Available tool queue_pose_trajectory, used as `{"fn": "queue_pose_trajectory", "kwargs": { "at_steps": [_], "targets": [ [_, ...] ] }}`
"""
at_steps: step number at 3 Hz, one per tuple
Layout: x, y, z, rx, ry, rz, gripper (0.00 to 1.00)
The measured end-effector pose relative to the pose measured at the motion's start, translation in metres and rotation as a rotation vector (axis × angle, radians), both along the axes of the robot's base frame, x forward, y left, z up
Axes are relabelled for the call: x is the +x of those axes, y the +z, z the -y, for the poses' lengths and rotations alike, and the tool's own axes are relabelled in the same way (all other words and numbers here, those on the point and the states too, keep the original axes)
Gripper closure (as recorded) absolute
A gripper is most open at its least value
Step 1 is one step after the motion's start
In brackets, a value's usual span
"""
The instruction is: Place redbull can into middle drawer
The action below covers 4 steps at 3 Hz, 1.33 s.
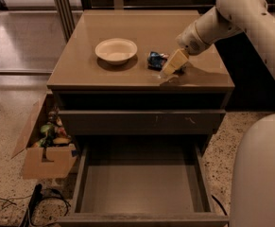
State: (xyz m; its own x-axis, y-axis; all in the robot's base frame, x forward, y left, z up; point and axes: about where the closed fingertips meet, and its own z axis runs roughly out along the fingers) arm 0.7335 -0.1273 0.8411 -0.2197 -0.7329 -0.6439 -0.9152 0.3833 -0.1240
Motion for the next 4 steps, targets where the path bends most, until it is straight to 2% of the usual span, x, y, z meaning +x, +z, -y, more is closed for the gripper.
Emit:
{"fn": "queue_pose_trajectory", "kwargs": {
  "at_steps": [1,2,4],
  "targets": [
    [-0.0014,-0.0103,-0.0028,-0.021,0.004,-0.025,0.0],
    [-0.0014,-0.0103,-0.0028,-0.021,0.004,-0.025,0.18],
    [-0.0014,-0.0104,-0.0029,-0.021,0.004,-0.025,0.65]
  ]
}}
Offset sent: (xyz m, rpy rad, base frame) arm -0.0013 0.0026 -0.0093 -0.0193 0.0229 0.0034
